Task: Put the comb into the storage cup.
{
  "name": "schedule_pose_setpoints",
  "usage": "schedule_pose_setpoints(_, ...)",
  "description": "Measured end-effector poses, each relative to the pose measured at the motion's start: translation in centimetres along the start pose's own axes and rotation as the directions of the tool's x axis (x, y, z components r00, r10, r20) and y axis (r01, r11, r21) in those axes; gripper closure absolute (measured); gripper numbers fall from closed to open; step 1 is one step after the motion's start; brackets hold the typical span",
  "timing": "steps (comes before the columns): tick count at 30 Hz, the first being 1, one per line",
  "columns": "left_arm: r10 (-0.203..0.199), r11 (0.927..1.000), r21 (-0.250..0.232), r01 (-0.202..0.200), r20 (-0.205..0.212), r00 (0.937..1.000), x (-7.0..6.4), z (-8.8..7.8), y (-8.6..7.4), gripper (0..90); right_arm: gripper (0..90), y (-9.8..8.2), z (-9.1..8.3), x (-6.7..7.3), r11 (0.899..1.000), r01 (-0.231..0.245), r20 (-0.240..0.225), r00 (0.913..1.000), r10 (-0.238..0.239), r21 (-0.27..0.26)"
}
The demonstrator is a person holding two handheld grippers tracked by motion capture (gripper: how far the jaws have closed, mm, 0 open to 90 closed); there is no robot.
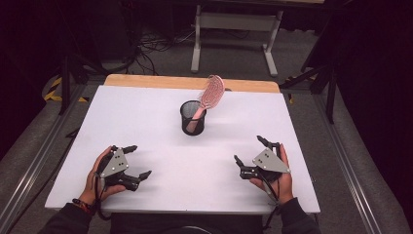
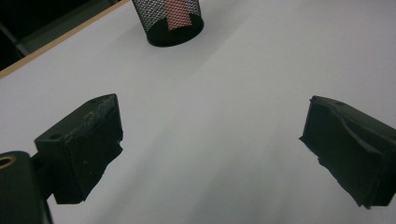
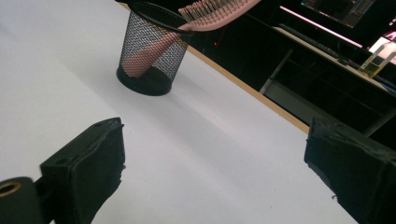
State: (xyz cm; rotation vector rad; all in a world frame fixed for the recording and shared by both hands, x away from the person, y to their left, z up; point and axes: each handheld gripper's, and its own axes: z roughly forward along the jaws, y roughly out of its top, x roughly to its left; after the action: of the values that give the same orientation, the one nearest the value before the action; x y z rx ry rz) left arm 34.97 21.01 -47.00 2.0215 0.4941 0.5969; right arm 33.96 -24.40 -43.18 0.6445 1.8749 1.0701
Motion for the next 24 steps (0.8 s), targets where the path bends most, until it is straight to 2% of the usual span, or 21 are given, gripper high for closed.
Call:
schedule_pose_setpoints(7,-0.007,1.0000,-0.004,0.007,-0.003,1.0000,0.1,0.0,0.0,5.7,4.8,-1.2,-0.6,-0.2,1.000,-0.023,-0.010,0.9997,0.024,0.013)
schedule_pose_setpoints(15,-0.013,0.9995,-0.028,0.013,-0.008,0.9999,0.2,-0.2,0.1,5.7,3.5,-2.5,-0.9,0.3,0.999,0.014,0.009,0.9999,-0.015,0.029)
schedule_pose_setpoints(16,-0.015,0.9993,-0.034,0.015,-0.008,0.9999,0.2,-0.3,0.2,5.7,3.5,-2.7,-1.0,0.3,0.999,0.032,0.004,0.9995,-0.032,0.030)
schedule_pose_setpoints(19,-0.018,0.9987,-0.048,0.017,-0.011,0.9998,0.2,-0.4,0.2,5.6,3.4,-3.1,-1.1,0.2,1.000,0.008,-0.019,0.9998,-0.007,0.026)
schedule_pose_setpoints(23,-0.015,0.9986,-0.052,0.014,-0.010,0.9998,0.2,-0.5,0.2,5.6,3.4,-3.4,-1.2,0.4,0.999,0.022,-0.028,0.9994,-0.021,0.036)
schedule_pose_setpoints(24,-0.017,0.9983,-0.056,0.016,-0.012,0.9998,0.1,-0.6,0.2,5.5,3.4,-3.5,-1.3,0.4,1.000,0.008,-0.035,0.9994,-0.007,0.029)
